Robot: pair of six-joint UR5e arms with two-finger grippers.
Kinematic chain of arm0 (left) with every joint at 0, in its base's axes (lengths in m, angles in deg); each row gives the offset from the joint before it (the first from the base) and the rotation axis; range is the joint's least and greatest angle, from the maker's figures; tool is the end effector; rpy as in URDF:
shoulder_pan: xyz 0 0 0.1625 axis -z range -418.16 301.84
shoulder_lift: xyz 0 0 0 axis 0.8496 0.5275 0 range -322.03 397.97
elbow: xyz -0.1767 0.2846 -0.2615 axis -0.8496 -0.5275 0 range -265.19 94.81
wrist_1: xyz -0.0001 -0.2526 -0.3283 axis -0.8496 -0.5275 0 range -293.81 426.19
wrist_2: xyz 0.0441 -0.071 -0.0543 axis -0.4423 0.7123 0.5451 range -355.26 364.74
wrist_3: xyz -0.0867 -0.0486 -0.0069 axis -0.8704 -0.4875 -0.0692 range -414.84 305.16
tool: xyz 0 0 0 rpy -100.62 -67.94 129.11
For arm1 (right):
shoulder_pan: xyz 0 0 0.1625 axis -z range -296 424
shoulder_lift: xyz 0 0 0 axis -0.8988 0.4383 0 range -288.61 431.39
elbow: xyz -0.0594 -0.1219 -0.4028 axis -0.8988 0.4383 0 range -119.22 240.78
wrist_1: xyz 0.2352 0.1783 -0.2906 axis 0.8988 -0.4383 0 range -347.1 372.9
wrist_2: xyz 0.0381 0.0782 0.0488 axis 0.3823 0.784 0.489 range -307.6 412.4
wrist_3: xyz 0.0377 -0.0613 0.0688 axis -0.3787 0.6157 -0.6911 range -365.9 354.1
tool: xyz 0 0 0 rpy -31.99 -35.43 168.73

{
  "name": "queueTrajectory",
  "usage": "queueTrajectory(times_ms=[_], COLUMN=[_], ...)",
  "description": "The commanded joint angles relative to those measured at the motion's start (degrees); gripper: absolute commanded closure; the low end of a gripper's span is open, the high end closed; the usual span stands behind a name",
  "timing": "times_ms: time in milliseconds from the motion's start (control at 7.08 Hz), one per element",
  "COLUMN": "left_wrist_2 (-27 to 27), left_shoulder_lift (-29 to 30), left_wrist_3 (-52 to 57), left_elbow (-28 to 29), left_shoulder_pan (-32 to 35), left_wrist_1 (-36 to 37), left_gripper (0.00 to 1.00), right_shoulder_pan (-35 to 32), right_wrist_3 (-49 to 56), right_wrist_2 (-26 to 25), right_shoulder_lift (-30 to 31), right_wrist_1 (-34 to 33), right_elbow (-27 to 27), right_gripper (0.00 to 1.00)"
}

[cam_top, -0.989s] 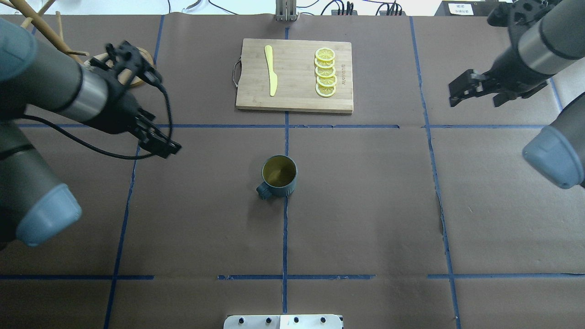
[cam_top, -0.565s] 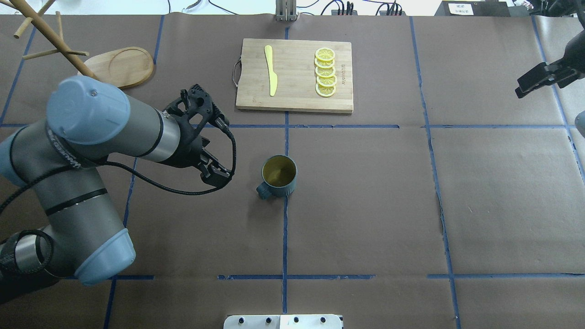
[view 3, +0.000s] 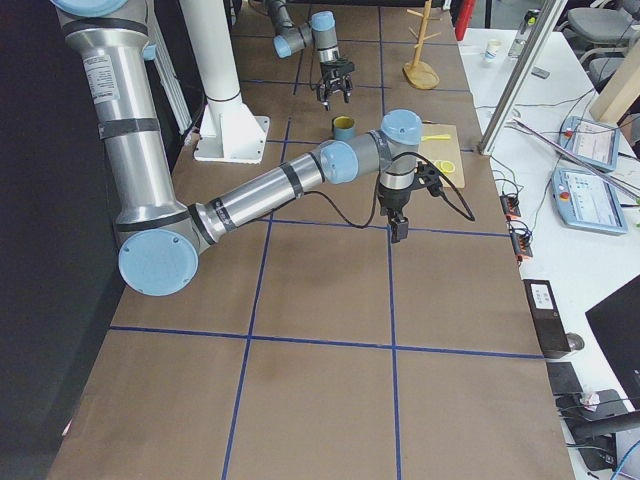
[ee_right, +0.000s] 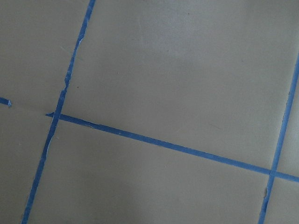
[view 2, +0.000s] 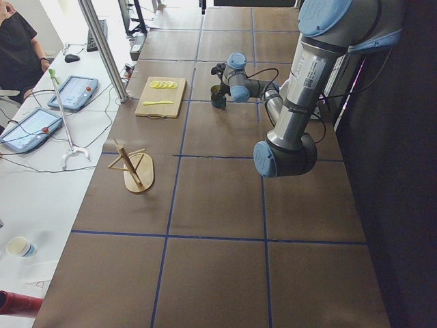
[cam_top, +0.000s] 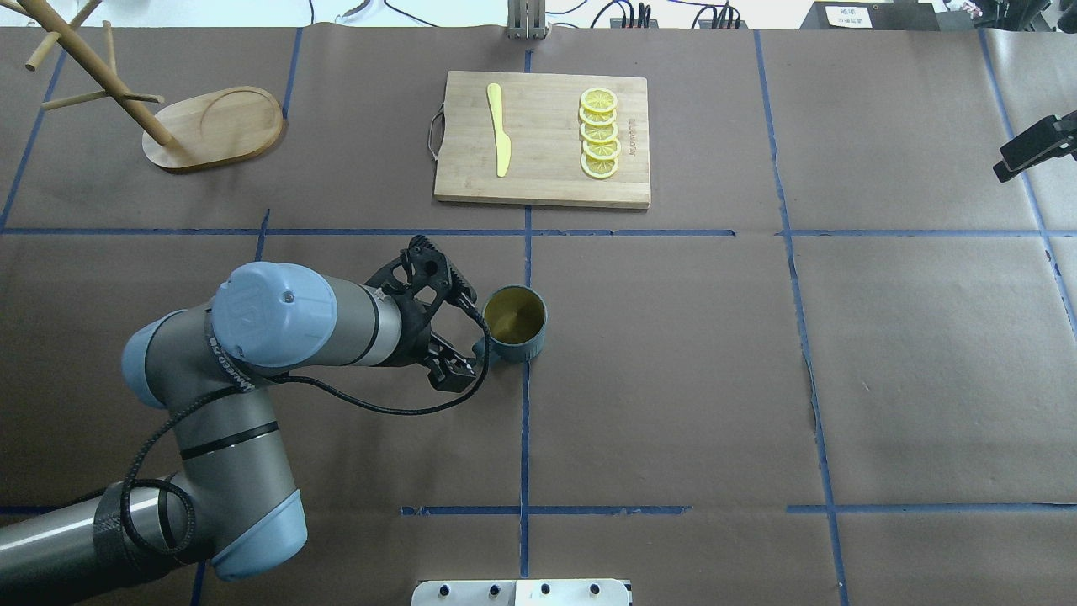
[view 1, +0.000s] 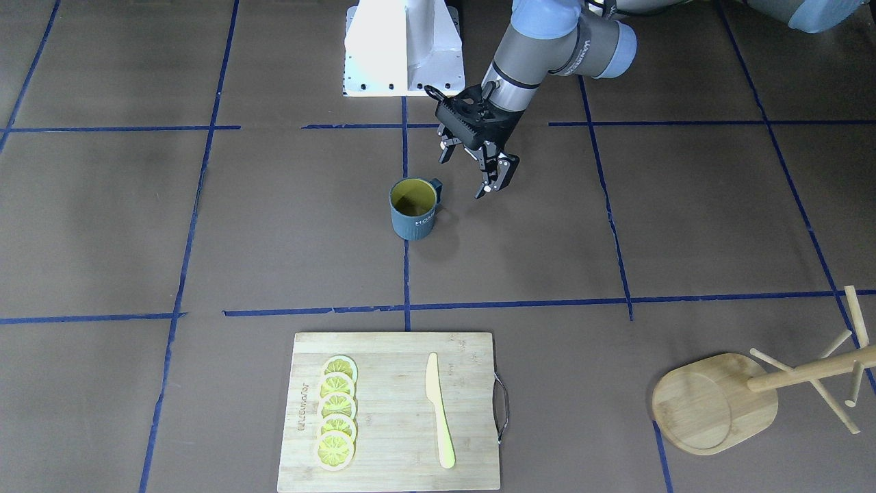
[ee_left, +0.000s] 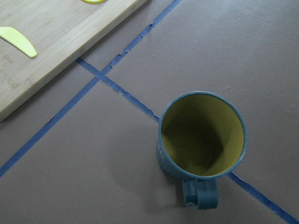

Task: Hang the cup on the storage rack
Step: 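Lower the left gripper onto the blue mug's rim and grasp it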

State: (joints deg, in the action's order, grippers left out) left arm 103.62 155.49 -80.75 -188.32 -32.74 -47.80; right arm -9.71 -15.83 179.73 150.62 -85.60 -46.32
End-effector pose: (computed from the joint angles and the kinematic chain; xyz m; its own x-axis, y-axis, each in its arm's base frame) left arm 0.5144 -0.3751 0.2360 0.4372 0.7762 -0.4544 -0.2177 0.5815 0.7839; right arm -0.0833 -0.5449 0.4382 0.7418 -0.2538 0.6207 0.1387 0.9637 0.2282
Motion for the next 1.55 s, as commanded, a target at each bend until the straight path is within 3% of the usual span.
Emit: queueTrajectory(times_ms=[0,565,847,1130,1412], left_wrist_2=[-1.33,-1.33,-1.33,-1.24,-1.15], left_shoulder_lift=[0.86,4.38,4.56,4.64,4.82], left_wrist_3=[-0.97,-2.12,-2.29,-2.38,-2.56], left_elbow=[3.53,7.94,8.38,8.38,8.03], left_shoulder_pan=[-1.25,-1.43,-1.52,-1.52,-1.52], left_wrist_1=[-3.32,-3.69,-3.61,-3.61,-3.69], left_gripper=[0.02,0.04,0.16,0.48,0.93], right_shoulder_pan=[-0.11,-0.64,-0.73,-0.9,-0.9], right_wrist_3=[-0.17,-0.35,-0.52,-0.7,-0.7], right_wrist_2=[-0.06,0.11,0.11,0.37,0.38], right_shoulder_lift=[-0.04,-0.13,-0.39,-0.48,-0.39], right_wrist_1=[-0.11,-0.11,-0.29,-0.29,-0.38], right_elbow=[0.05,0.05,0.05,-0.04,-0.04], right_gripper=[0.0,0.0,0.0,0.0,0.0])
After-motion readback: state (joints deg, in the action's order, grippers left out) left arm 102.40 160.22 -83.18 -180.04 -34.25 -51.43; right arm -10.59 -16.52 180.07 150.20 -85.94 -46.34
